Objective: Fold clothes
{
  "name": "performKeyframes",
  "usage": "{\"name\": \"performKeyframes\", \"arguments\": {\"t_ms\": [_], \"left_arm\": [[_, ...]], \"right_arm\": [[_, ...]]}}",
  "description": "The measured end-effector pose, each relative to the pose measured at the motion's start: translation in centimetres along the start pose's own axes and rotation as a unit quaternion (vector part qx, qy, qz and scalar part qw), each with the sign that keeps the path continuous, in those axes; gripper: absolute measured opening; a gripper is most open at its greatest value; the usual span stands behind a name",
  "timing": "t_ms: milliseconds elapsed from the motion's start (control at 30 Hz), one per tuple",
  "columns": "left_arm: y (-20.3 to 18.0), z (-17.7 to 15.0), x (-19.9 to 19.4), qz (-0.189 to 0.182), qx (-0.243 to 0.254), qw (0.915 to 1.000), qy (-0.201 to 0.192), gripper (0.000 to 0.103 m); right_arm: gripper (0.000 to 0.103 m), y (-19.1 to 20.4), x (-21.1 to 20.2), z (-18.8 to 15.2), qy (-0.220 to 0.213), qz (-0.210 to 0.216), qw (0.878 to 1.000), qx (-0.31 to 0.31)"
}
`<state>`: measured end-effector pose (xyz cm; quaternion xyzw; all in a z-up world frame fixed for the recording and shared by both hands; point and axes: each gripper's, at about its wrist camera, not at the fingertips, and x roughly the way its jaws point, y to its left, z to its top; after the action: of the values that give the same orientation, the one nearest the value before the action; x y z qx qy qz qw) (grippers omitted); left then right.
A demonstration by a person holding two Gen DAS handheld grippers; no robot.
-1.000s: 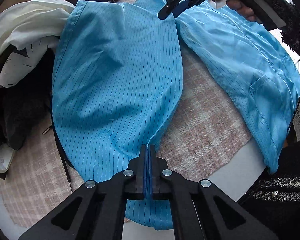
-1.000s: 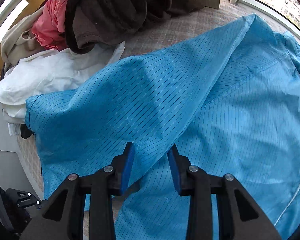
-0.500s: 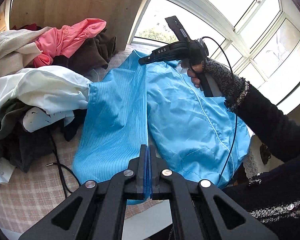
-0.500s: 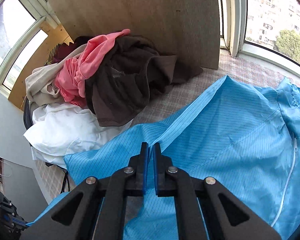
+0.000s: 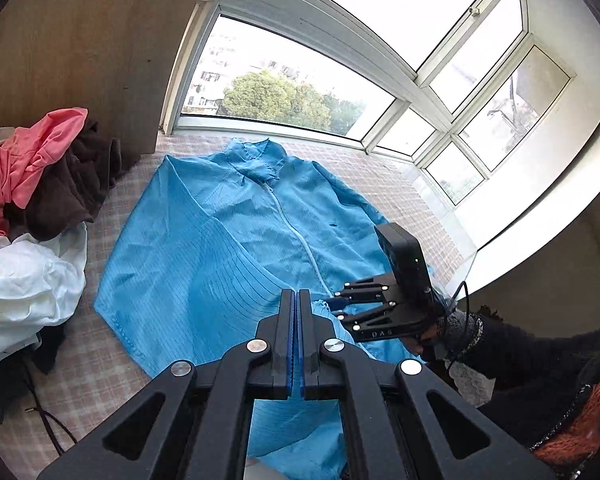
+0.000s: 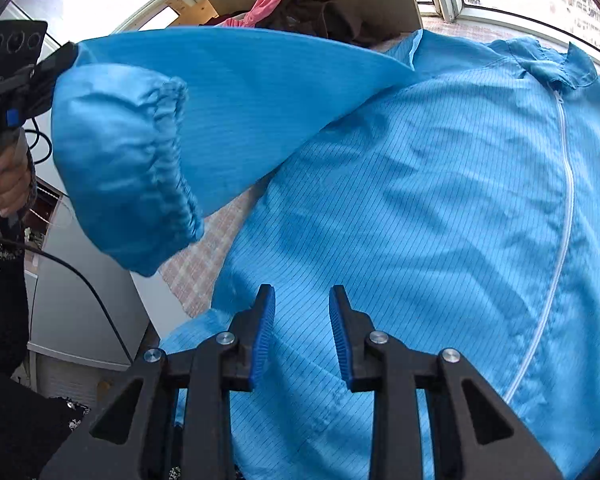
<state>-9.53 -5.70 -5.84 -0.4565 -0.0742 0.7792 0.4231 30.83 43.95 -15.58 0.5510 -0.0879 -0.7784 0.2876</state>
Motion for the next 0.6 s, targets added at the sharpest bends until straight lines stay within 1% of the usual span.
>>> {"name": "performKeyframes", "arguments": {"t_ms": [67,100,200,233,300,333,367,467,533,600], "left_arm": [[-0.2,0.7,-0.5,-0.012,0.004,0.9999,-0.008,0.0],[-0.5,1.2,-0.7,-0.017,0.013,0.9997,-0.01,0.0],[-1.9,2.7,-1.2,-0.022,0.043,0.9987,-0.017,0.0],[-2.4,3.2,-1.3,-0.025,0.051,0.9982,-0.019,0.0],[-3.6,4.2,-1.1,-0.036,0.068,0.9968,-0.02,0.0],[-4.3,4.7,-0.7,-0.041,0.077,0.996,-0.018,0.0],[-5.1,5.1,-0.2,-0.046,0.087,0.995,-0.014,0.0],[-7.9,6.2,1.7,-0.07,0.118,0.9906,-0.004,0.0],[-10.3,7.0,3.2,-0.092,0.137,0.9863,0.002,0.0],[-12.3,7.7,4.9,-0.126,0.144,0.9815,0.016,0.001]], "right_arm": [[0.028,2.5,2.6,-3.5,0.029,-0.005,0.999,-0.018],[0.028,3.4,4.0,-4.7,0.046,-0.002,0.999,-0.014],[0.028,4.4,6.8,-7.9,0.095,0.033,0.995,0.024],[0.028,4.8,6.9,-8.7,0.102,0.035,0.994,0.023],[0.028,5.4,6.1,-9.9,0.102,0.027,0.994,0.012],[0.028,5.3,5.0,-10.0,0.094,0.018,0.995,0.012],[0.028,4.7,3.3,-9.9,0.076,0.004,0.997,0.018],[0.028,2.4,-2.4,-9.0,0.008,-0.043,0.998,0.044],[0.029,0.1,-6.2,-8.2,-0.037,-0.078,0.994,0.068],[0.033,-2.8,-9.3,-7.7,-0.07,-0.106,0.986,0.105]]}}
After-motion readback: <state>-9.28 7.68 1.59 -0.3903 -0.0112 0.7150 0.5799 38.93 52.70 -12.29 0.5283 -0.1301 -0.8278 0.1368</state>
